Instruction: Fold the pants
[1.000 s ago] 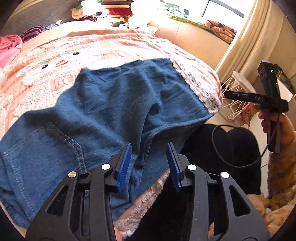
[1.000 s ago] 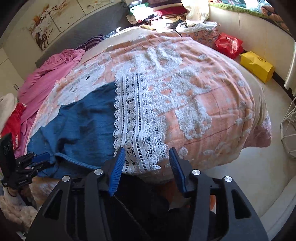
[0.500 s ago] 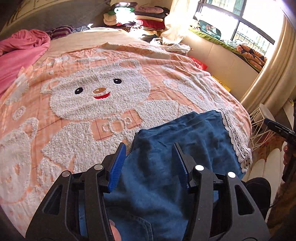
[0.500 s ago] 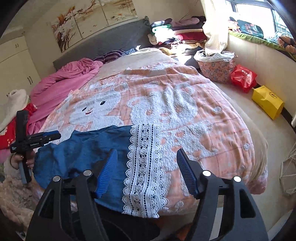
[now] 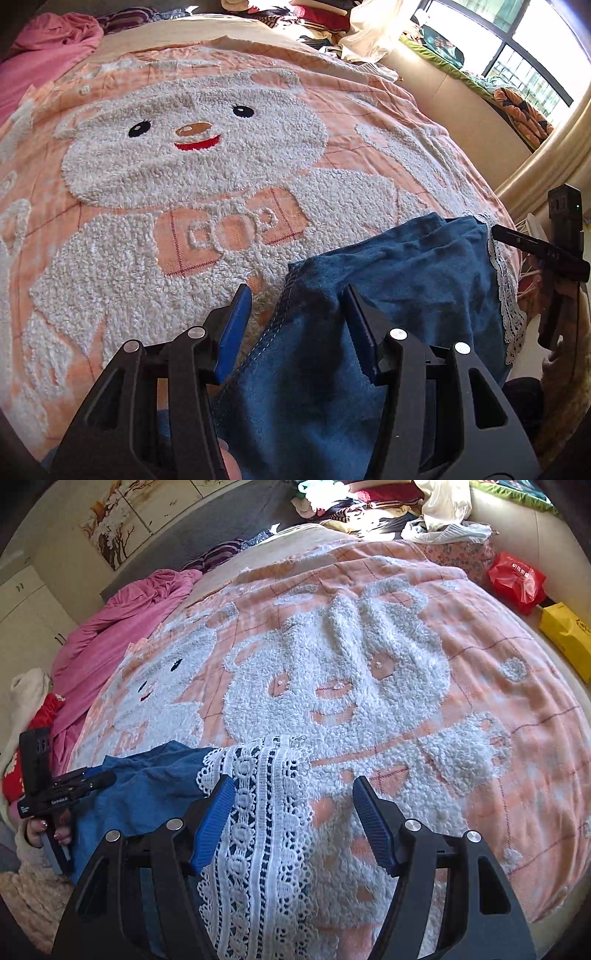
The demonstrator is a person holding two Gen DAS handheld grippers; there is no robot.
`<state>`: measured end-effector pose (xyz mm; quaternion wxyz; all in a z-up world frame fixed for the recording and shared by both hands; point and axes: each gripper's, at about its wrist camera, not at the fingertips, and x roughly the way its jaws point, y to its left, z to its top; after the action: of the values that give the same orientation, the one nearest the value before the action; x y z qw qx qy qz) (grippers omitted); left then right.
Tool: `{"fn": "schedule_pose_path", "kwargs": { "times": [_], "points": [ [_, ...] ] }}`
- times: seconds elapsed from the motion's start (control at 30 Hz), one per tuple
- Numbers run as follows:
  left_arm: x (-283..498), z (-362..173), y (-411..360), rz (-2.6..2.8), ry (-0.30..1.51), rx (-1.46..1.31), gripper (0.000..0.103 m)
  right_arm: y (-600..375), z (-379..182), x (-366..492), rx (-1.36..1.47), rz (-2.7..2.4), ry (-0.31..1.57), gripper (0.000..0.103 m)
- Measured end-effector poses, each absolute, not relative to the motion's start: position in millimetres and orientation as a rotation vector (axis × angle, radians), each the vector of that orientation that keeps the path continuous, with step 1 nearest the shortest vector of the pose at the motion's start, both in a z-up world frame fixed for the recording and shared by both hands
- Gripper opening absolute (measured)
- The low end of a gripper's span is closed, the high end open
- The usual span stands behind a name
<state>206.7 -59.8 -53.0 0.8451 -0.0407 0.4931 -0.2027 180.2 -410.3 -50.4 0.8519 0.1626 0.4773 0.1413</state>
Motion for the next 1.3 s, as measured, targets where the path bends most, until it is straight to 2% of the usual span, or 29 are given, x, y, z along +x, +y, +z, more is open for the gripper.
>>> {"fn": "schedule_pose_path", "kwargs": {
  "times": [0.1, 0.13, 0.2, 0.27, 0.3, 0.53, 0.7, 0.83, 1.0, 1.07, 1.13, 1.23, 1.3],
  "points": [
    [208.3, -55.0, -64.9, -0.432, 1.037, -0.078, 0.043, -404.6, -60.9, 189.6, 0.377, 0.347, 1.009, 0.056],
    [207.7, -54.8, -66.8, -0.437, 1.034, -0.074, 0.041, -402.2, -62.9, 191.6, 0.391, 0.368, 1.007, 0.048],
    [205.9, -54.9, -69.5, -0.461, 1.038, -0.088, 0.025, -396.7, -63.3, 191.7, 0.411, 0.419, 1.001, 0.039],
    [204.4, -55.1, -72.7, -0.452, 1.034, -0.083, 0.019, -388.8, -60.9, 189.6, 0.396, 0.442, 0.992, 0.028],
    [204.2, -55.0, -72.8, -0.462, 1.037, -0.099, 0.009, -387.0, -59.1, 187.7, 0.401, 0.46, 0.984, 0.02],
    [196.7, -27.4, -66.1, -0.46, 0.953, -0.149, 0.007, -385.4, -9.6, 165.2, 0.341, 0.46, 0.821, 0.019],
    [202.0, -9.4, -68.0, -0.415, 0.887, -0.117, 0.007, -380.0, 17.4, 179.5, 0.268, 0.444, 0.766, 0.019],
    [216.5, -17.4, -72.8, -0.372, 0.894, -0.095, 0.007, -376.3, 5.1, 209.7, 0.21, 0.392, 0.816, 0.019],
    [231.2, -44.9, -75.9, -0.312, 0.935, -0.041, 0.007, -367.3, -36.4, 244.0, 0.157, 0.339, 0.933, 0.02],
    [235.8, -57.7, -74.2, -0.299, 0.959, -0.041, 0.009, -364.5, -50.3, 248.8, 0.139, 0.314, 0.962, 0.023],
    [237.4, -65.5, -72.5, -0.295, 0.959, -0.042, 0.011, -366.9, -56.6, 249.3, 0.14, 0.288, 0.96, 0.033],
    [236.8, -65.3, -70.0, -0.302, 0.952, -0.06, 0.012, -377.4, -54.2, 243.7, 0.169, 0.258, 0.936, 0.042],
    [234.5, -61.2, -67.4, -0.297, 0.941, -0.071, 0.017, -386.5, -45.6, 235.1, 0.189, 0.23, 0.911, 0.042]
  ]
}}
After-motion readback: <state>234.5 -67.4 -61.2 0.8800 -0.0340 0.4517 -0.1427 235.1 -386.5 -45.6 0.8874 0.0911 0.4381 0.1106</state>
